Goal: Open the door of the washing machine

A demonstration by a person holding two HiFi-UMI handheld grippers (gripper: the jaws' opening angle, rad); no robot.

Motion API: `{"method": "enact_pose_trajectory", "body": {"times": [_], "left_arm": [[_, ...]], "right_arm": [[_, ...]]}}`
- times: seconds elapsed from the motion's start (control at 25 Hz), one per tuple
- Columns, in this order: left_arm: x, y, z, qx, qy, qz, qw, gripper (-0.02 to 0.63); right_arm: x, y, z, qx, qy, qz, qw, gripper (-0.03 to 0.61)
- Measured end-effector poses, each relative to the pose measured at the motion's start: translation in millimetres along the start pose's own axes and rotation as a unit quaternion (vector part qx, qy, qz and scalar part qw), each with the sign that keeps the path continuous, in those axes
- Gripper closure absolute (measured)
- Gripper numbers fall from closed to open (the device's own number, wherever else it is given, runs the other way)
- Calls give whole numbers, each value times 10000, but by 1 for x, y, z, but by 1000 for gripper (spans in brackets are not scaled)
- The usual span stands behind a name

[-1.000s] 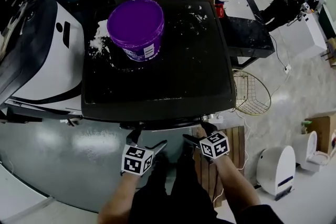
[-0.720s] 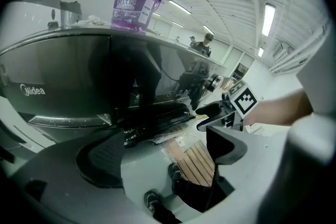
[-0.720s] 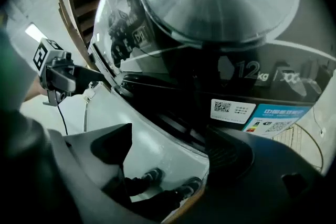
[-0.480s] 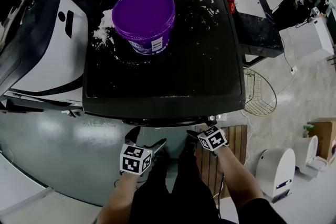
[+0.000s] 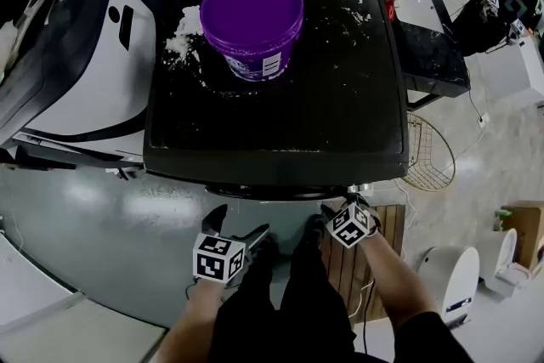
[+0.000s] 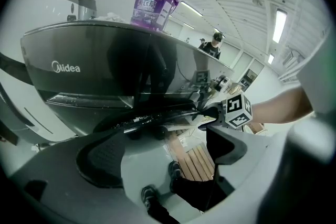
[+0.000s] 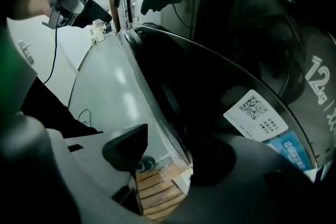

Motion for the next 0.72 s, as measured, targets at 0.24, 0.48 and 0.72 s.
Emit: {"method": "enact_pose_trajectory", "body": {"times": [0.24, 0.48, 0.72], "left_arm": [[-2, 15, 14, -51, 148, -111, 9998, 100], [2, 26, 20, -26, 268, -142, 9995, 101], [6, 32, 25, -18, 288, -141, 9995, 103]], "right_arm": [[2, -7, 7, -304, 829, 568, 9945, 369], [6, -9, 4, -391, 946, 711, 9922, 439], [7, -5, 4, -267, 621, 596, 9959, 445]]}}
Point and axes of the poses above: the fingertips, and each gripper's own axes: y backward along the fingers, x to its right, z out of its underside, the point moved 4 cm from there along y, backward along the fingers, and after that the axes turned 6 degrees about -y, right-handed, at the moved point
